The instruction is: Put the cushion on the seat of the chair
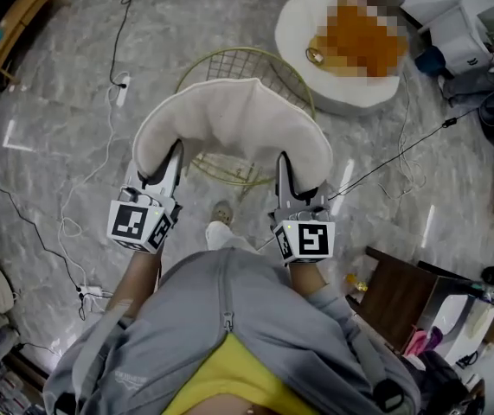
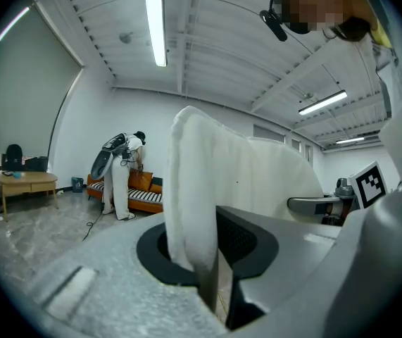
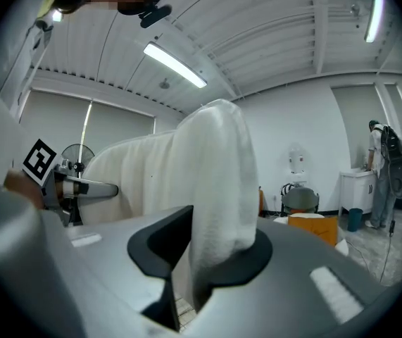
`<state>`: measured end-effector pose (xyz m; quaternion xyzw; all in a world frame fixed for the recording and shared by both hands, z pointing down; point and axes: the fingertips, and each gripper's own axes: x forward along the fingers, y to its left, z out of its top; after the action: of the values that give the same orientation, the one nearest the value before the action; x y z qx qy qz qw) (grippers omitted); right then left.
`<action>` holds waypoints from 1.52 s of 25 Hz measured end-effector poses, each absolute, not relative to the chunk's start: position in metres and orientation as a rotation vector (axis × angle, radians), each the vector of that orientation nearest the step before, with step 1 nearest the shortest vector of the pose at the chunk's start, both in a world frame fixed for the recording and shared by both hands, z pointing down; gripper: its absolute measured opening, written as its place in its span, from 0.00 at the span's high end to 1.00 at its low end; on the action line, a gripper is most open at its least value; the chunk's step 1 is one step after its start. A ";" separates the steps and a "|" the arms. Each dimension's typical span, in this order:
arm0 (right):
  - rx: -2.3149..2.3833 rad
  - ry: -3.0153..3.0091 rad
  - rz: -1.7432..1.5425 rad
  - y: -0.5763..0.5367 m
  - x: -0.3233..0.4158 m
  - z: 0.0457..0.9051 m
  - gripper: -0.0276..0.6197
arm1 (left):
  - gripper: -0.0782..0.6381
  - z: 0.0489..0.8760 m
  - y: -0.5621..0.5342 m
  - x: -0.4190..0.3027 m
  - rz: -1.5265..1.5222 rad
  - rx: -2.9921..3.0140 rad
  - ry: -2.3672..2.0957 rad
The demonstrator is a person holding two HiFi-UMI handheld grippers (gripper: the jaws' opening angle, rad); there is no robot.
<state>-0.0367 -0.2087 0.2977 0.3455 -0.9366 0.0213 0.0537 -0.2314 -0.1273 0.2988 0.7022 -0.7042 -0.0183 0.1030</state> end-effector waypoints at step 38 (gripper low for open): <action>1.291 -2.299 0.572 -0.243 -0.062 0.549 0.84 | 0.79 0.566 -0.236 -0.277 0.256 2.010 -1.290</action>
<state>-0.0622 -0.2430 0.5495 0.4668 -0.8311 0.2070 0.2201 -0.2772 -0.2359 0.5664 0.7802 -0.5006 0.0995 0.3616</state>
